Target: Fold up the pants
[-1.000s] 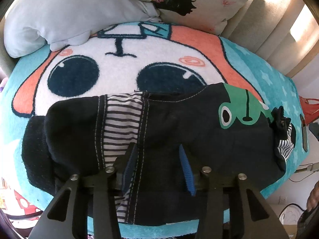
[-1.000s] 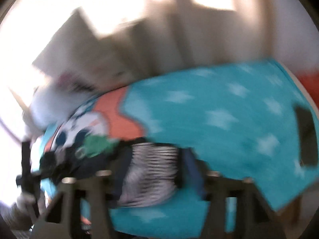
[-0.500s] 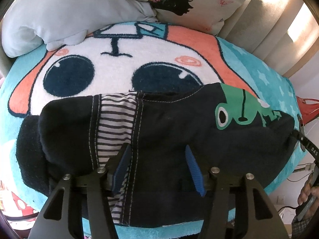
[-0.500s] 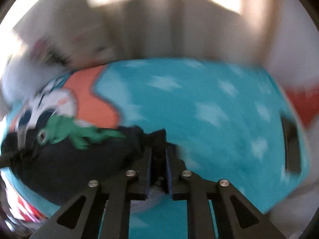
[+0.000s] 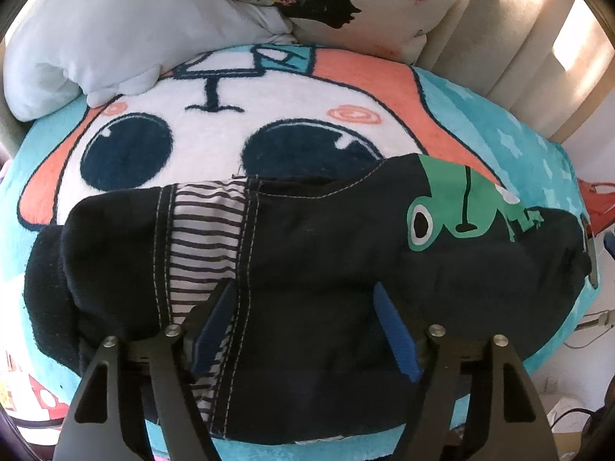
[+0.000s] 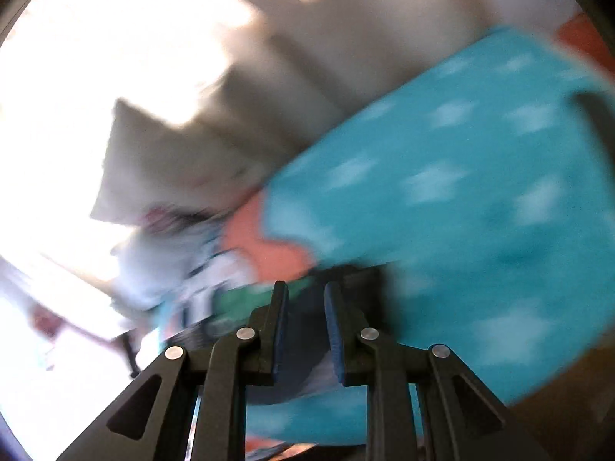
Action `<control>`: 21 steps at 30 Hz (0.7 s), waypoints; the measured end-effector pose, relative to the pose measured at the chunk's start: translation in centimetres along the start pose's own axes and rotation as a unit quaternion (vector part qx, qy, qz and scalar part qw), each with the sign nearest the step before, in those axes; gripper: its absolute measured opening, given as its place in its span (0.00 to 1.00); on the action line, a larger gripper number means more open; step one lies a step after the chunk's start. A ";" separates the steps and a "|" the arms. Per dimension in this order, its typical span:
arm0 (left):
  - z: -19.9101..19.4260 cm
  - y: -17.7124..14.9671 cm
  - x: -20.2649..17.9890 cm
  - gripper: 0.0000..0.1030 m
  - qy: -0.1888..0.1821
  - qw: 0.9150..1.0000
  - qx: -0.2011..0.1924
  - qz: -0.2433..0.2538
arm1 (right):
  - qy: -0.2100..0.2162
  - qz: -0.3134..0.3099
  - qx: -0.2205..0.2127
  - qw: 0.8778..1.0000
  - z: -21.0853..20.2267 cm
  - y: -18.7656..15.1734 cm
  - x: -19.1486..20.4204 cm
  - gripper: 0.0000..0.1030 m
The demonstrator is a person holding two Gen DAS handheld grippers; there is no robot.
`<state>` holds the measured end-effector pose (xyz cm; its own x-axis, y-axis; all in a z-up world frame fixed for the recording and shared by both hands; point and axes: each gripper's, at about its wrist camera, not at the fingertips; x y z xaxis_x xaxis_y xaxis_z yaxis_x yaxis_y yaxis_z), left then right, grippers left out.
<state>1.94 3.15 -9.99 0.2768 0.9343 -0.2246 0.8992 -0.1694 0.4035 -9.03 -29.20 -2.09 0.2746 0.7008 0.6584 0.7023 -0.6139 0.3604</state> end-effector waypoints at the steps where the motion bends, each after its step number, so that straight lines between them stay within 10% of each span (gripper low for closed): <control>1: 0.0 0.0 0.0 0.71 0.001 1.000 -0.001 0.001 | 0.014 -0.009 0.030 0.999 1.8 -0.1 0.5 0.24; 6: -1.4 0.0 1.3 0.71 -0.018 0.999 -0.003 -0.030 | -0.059 0.067 0.055 0.994 5.9 -0.2 -5.2 0.24; 10: -5.8 -0.6 5.1 0.71 -0.018 0.995 -0.042 -0.089 | 0.092 0.266 0.057 0.958 6.0 -1.5 -11.8 0.21; 21: -9.4 0.8 11.9 0.69 -0.012 0.984 -0.084 -0.156 | 0.042 0.234 0.049 0.970 7.2 -0.9 -9.4 0.21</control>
Point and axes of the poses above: each gripper's, at about its wrist camera, not at the fingertips, and z roughly the way its jaws point, x to its left, y to its top, and after that the axes turned 6 degrees about -y, right-handed
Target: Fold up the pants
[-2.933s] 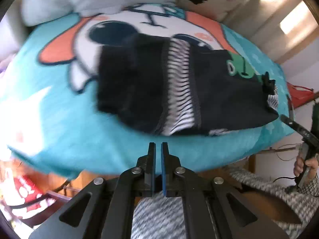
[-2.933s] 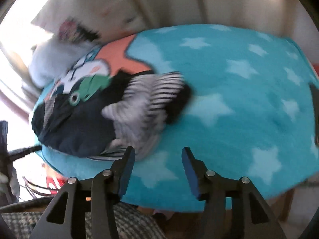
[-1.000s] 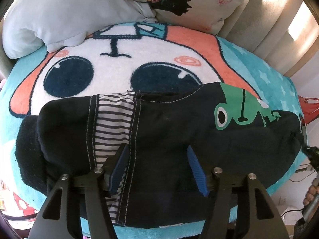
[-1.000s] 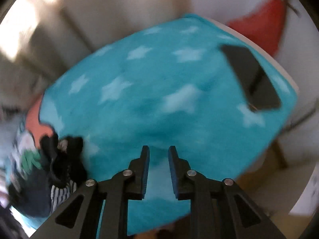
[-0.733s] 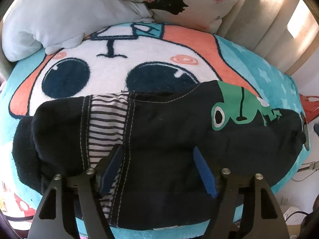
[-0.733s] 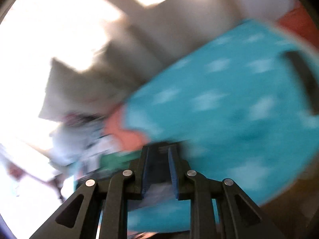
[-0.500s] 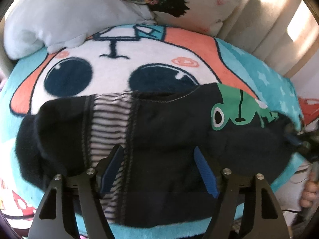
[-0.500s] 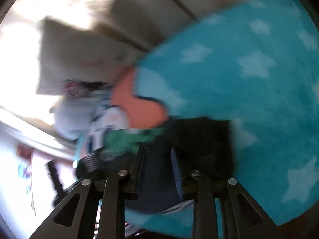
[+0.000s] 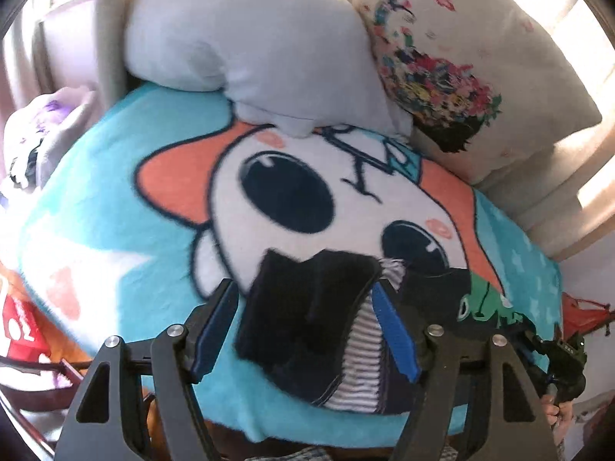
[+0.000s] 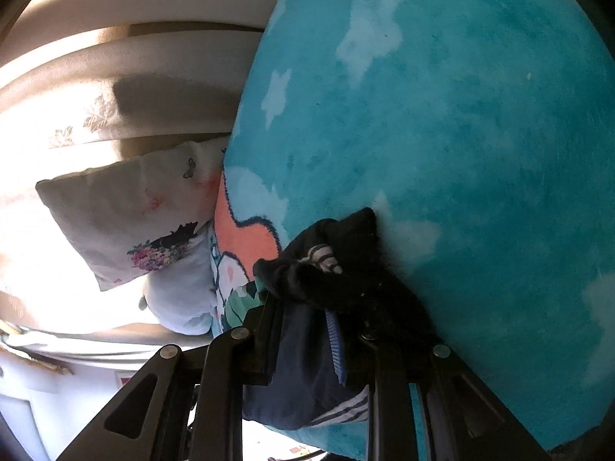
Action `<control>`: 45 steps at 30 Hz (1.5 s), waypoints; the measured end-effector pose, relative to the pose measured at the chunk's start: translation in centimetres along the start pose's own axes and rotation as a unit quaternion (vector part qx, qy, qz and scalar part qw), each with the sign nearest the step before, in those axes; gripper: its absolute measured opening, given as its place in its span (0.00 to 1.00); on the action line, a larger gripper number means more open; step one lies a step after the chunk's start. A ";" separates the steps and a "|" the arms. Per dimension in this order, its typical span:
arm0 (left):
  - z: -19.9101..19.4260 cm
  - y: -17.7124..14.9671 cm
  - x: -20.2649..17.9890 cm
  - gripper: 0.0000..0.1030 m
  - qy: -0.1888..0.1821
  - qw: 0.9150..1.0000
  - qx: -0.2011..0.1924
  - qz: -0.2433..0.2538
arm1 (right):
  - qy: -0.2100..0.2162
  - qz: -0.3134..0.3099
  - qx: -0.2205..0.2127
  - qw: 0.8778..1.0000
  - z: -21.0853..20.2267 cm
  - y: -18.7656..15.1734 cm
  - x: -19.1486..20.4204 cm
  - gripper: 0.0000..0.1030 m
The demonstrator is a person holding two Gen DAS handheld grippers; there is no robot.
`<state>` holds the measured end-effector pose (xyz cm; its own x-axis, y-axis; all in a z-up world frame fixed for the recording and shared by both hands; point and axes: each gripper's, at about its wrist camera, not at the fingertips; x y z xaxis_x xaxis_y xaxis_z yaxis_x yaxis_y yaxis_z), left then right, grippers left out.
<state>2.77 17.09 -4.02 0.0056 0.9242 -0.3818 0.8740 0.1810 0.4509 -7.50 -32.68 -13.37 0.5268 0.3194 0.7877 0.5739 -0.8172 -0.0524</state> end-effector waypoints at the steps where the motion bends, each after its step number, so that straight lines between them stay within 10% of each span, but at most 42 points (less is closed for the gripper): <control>1: 1.0 0.4 -0.4 0.69 0.002 1.000 0.007 0.011 | 0.000 0.001 -0.001 1.000 -0.3 0.1 -0.2 0.21; 5: 5.5 0.9 1.1 0.69 0.063 0.996 0.059 0.002 | 0.001 0.015 0.000 1.000 -0.4 0.2 -0.3 0.21; 8: 6.0 0.4 2.8 0.69 0.037 0.996 0.074 -0.022 | 0.006 0.023 0.001 1.000 -1.1 0.0 -0.3 0.24; 12: 3.6 1.1 3.0 0.67 -0.026 0.997 0.072 -0.020 | -0.009 -0.026 -0.028 0.999 -3.3 -1.8 3.5 0.59; 15: 1.4 1.7 2.9 0.67 -0.035 0.998 0.044 0.002 | -0.042 -0.099 -0.030 0.994 -2.3 -3.8 8.6 0.59; 21: -0.4 1.7 2.9 0.67 -0.020 0.998 0.035 0.049 | -0.155 -0.255 0.013 0.954 7.8 -8.6 16.8 0.33; 27: -1.6 1.6 3.8 0.67 -0.004 0.996 0.044 0.074 | -0.273 -0.328 0.026 0.904 16.7 -10.4 18.0 0.32; 39: -0.6 2.4 5.1 0.67 0.027 0.994 0.057 0.087 | -0.296 -0.428 0.042 0.853 14.7 -20.1 18.1 0.48; 45: -0.4 2.1 3.8 0.67 0.030 0.990 0.056 0.126 | -0.289 -0.384 0.028 0.876 13.7 -20.0 17.1 0.51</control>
Point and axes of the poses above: each gripper's, at about its wrist camera, not at the fingertips, and z roughly the way its jaws point, x to its left, y to its top, and after that the axes turned 6 degrees about -y, right-handed
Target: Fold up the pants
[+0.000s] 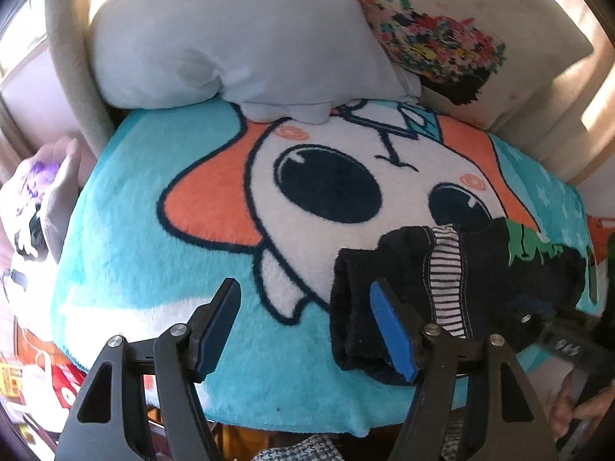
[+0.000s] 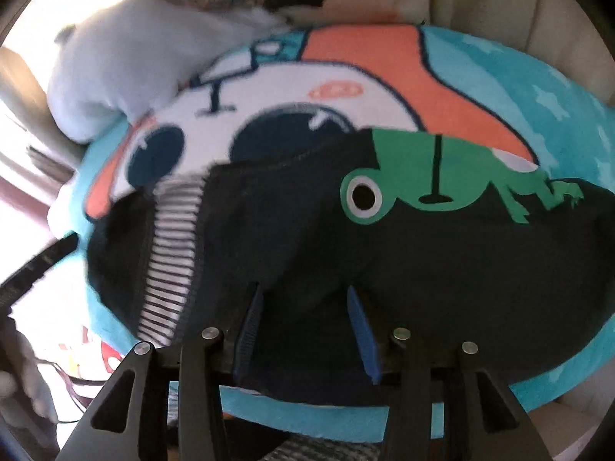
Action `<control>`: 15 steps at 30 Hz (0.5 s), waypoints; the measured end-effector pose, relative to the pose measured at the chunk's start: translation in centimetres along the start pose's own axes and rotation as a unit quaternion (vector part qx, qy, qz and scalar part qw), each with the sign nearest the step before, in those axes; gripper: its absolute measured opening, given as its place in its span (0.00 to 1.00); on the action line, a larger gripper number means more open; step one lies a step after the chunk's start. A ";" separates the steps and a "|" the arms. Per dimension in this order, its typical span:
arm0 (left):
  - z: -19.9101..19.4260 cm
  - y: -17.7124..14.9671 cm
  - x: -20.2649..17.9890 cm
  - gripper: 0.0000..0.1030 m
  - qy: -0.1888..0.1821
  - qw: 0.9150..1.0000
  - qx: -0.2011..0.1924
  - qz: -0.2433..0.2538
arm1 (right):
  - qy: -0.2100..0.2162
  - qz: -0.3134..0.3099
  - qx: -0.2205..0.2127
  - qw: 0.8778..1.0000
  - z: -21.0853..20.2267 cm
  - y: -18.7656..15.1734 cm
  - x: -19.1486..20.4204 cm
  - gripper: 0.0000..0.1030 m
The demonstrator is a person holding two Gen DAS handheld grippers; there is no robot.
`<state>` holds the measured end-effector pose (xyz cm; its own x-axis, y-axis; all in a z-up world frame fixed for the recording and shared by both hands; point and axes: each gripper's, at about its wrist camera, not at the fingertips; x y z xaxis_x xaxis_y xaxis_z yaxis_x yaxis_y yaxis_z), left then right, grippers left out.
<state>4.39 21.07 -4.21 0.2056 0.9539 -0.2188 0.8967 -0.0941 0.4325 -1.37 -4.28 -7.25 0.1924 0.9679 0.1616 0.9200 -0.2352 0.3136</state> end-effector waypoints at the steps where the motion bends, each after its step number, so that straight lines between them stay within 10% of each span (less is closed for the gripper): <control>1: 0.1 0.0 -0.2 0.67 -0.002 1.000 0.002 0.005 | -0.007 0.007 -0.009 1.000 -0.5 0.0 -0.3 0.53; 15: -0.7 -0.2 -5.2 0.67 -0.007 0.999 -0.011 0.032 | -0.020 0.074 -0.046 0.996 -3.0 -0.9 -5.8 0.57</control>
Point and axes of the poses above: each gripper's, at about its wrist camera, not at the fingertips, and z roughly the way its jaws point, x to its left, y to its top, and after that the axes turned 6 degrees about -y, right-handed
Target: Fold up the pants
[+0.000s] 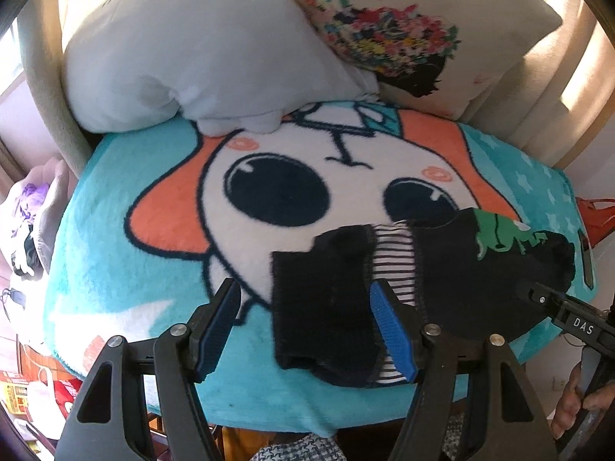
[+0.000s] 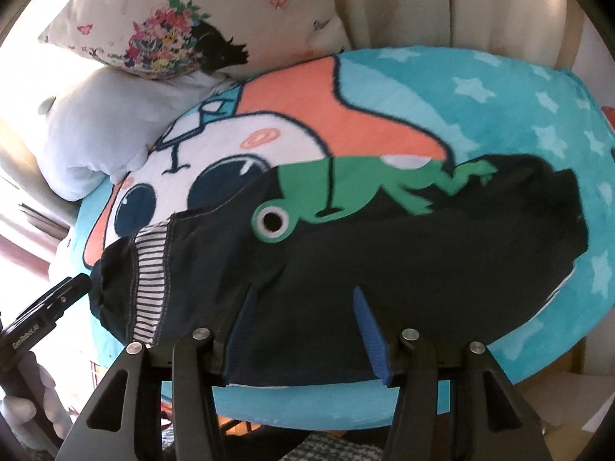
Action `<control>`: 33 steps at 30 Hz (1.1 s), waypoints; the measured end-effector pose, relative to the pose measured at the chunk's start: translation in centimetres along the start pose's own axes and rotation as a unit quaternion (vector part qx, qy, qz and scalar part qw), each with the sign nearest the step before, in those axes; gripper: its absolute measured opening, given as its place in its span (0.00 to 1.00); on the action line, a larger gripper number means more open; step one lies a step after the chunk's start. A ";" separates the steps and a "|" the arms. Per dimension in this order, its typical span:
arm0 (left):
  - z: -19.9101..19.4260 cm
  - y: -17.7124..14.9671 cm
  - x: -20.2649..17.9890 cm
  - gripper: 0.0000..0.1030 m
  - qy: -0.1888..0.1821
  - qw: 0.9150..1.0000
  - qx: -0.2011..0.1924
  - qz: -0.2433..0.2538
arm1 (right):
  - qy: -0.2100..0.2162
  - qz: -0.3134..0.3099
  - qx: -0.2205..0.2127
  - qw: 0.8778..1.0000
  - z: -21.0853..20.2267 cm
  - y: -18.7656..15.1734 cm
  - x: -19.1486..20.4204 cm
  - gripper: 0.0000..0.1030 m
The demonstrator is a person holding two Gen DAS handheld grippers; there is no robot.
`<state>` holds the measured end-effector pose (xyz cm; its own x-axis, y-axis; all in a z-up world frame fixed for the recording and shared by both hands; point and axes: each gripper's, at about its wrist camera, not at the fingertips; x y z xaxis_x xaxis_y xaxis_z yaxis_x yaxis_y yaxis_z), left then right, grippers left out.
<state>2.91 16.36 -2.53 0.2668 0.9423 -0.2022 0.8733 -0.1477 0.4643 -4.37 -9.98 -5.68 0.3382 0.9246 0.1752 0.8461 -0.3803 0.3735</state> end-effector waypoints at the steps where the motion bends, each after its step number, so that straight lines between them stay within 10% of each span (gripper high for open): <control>1: -0.2 0.0 -0.5 0.67 0.001 1.000 -0.002 0.002 | 0.001 -0.001 -0.004 1.000 -0.3 0.2 -0.5 0.58; 33: -2.1 -3.2 -14.4 0.67 0.030 0.997 -0.029 0.071 | 0.039 0.020 -0.034 0.998 -3.3 -1.3 -11.8 0.61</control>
<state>-4.55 3.91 0.72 0.3592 0.9298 -0.0799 0.8033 -0.2645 0.5336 -10.77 -20.45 -5.20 0.3355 0.9055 0.2597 0.8020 -0.4192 0.4256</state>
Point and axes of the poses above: each gripper's, at about its wrist camera, not at the fingertips, and z roughly the way its jaws point, x to its left, y to its top, and after that the axes turned 6 degrees about -y, right-handed
